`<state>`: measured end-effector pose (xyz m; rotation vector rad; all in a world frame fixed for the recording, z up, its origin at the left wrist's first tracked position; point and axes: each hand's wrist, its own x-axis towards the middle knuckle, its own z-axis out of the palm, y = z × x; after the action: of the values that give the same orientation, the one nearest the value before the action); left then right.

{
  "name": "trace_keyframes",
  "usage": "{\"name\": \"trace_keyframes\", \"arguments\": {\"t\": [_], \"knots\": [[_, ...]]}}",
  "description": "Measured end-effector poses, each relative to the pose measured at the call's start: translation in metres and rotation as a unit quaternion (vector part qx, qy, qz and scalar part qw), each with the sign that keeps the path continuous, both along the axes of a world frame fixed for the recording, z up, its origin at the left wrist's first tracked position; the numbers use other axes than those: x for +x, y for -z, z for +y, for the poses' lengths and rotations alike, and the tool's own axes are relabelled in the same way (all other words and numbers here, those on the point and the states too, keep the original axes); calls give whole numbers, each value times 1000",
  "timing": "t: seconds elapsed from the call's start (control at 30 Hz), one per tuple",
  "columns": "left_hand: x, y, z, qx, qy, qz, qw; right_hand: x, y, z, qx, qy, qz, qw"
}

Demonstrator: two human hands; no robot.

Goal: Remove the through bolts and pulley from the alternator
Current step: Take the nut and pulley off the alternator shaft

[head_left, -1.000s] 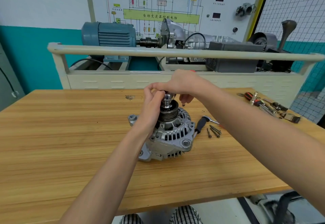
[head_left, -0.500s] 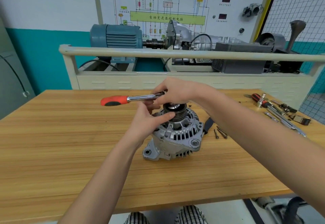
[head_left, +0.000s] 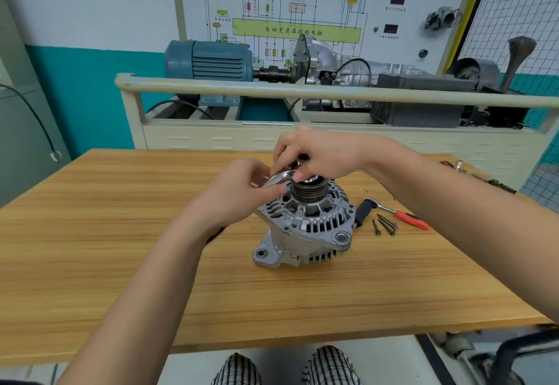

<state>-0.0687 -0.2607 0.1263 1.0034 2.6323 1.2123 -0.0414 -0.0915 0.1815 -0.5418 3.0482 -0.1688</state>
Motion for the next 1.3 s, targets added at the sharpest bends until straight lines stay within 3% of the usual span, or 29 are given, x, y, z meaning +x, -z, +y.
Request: {"name": "trace_keyframes", "arguments": {"t": [0.07, 0.2, 0.3, 0.37, 0.4, 0.53, 0.67, 0.73, 0.8, 0.87, 0.97, 1.1, 1.3], "knots": [[1, -9, -2, 10, 62, -110, 992, 2, -1, 5, -18, -19, -6, 1000], [9, -16, -8, 27, 116, -183, 976, 8, 0, 11, -47, -28, -41, 998], [20, -11, -3, 86, 95, -235, 964, 16, -4, 20, -153, 36, -72, 985], [24, -9, -1, 120, 76, -272, 952, 16, -5, 23, -232, 131, -19, 964], [25, -8, 1, 135, 69, -286, 946, 13, -3, 19, -200, 184, 22, 962], [29, 3, 10, 182, 56, -296, 936, 4, 21, -11, 77, 315, 127, 938], [13, 15, 3, 184, 150, -316, 918, -2, 18, -20, 164, 331, 136, 919], [-7, 24, 1, 201, 139, -289, 926, -7, 10, -23, 187, 333, 95, 919], [-26, 39, 8, 200, 37, -155, 967, -12, 8, -28, 192, 338, 56, 920], [-31, 47, 25, 174, 31, -80, 981, -17, 9, -31, 196, 335, 45, 921], [-31, 48, 59, 182, 93, -44, 978, -16, 10, -32, 203, 323, 35, 924], [-40, 55, 79, 248, 73, -12, 966, -12, 9, -30, 207, 300, 42, 930], [-47, 59, 79, 239, 86, -23, 967, -4, 5, -21, 191, 214, 4, 958]]}}
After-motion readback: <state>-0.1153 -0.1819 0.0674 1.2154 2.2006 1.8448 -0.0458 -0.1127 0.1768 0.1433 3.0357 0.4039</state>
